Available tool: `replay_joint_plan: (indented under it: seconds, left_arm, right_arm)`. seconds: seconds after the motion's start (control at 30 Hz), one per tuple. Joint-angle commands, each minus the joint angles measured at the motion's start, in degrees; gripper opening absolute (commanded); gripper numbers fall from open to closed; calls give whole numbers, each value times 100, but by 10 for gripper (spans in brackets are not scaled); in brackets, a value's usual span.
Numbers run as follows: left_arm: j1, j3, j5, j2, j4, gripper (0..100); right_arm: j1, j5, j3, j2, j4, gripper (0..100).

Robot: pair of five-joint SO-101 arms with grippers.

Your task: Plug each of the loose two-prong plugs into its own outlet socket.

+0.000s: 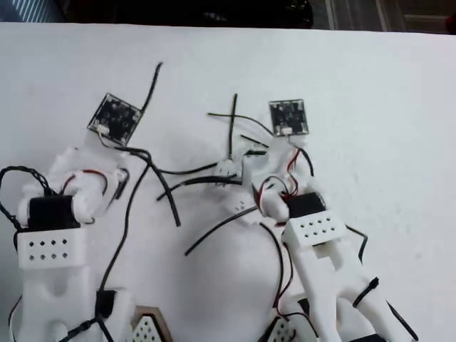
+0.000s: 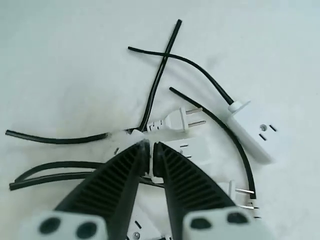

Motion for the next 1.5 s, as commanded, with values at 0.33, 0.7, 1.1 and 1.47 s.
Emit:
replay_joint_plan:
  seconds: [0.33, 0.7, 1.1, 1.47]
  left_arm:
    - [-48, -888, -18, 2325, -1793, 30]
    - [488, -4062, -35, 5736, -1749, 34]
    - [813, -6884, -18, 8303, -1222, 35]
    - [857, -8914, 712, 9253, 642, 397]
  right_arm:
    - [295, -220, -123, -127, -198, 21]
    - [303, -220, -123, -127, -198, 21]
    - [303, -220, -123, -127, -198, 21]
    - [286, -193, -114, -119, -198, 21]
